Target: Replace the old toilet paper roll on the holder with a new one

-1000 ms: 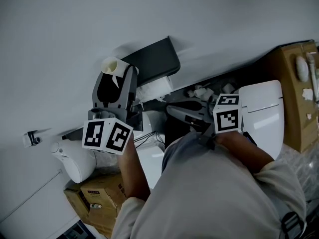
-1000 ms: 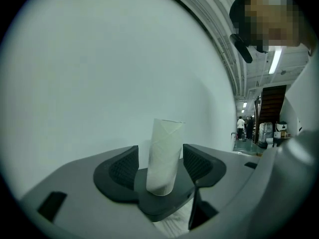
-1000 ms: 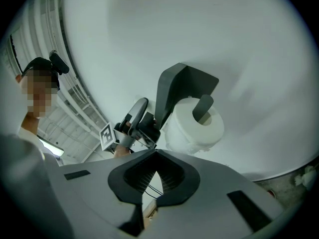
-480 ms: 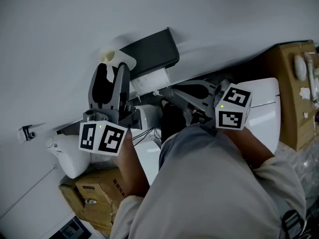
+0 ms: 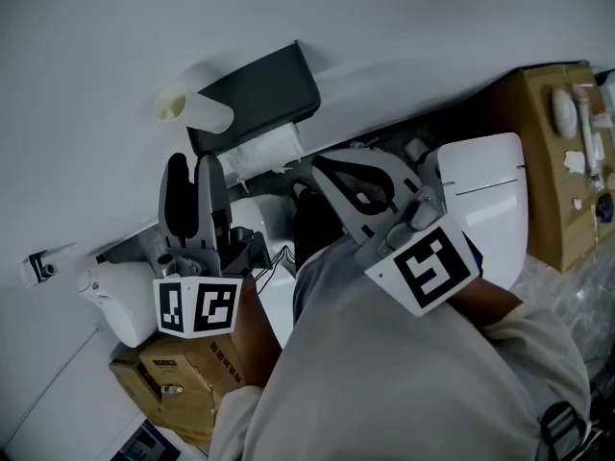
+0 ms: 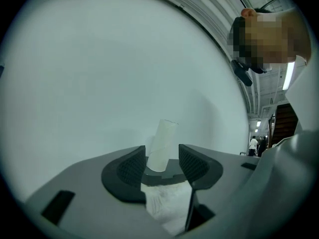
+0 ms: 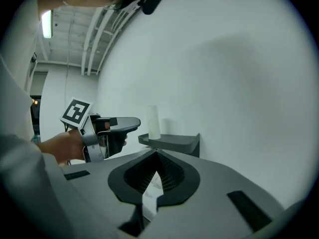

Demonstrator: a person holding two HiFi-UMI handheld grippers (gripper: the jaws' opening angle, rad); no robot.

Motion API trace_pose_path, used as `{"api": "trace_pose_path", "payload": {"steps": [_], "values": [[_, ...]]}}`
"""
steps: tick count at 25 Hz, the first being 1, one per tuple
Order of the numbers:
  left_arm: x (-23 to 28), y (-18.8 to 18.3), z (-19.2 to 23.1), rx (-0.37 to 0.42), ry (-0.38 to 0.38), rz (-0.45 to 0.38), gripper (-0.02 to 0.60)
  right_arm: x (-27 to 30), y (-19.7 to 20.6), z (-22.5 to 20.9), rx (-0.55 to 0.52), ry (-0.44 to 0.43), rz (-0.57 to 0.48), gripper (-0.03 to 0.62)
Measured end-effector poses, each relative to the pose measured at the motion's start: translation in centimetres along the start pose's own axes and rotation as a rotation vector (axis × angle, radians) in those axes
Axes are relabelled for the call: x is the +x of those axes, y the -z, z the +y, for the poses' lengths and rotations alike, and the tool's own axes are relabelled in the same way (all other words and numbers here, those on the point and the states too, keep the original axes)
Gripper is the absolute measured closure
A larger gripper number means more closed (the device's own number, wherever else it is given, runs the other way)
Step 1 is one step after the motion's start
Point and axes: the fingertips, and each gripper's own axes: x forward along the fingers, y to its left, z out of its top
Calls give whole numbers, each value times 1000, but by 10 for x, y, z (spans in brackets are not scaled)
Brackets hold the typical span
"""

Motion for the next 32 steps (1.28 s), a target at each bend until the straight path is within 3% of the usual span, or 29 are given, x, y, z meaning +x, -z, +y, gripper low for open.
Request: {"api": "trace_pose_path", "payload": {"steps": [6,17,25,32], "values": [[-14,12,-11,-64,-2,-19,575,-2,-16,18,19,32,-64,579],[-7,40,-44,-117,55,35,577,-6,-23,2,-6,58,-95,579],[-9,33,-48,-42,46,9,577,-4,-22,7,-16,35,-102,579],[-11,39,-48,-69,51,21,577,-4,-21,10,-30,34,-102,579]]}}
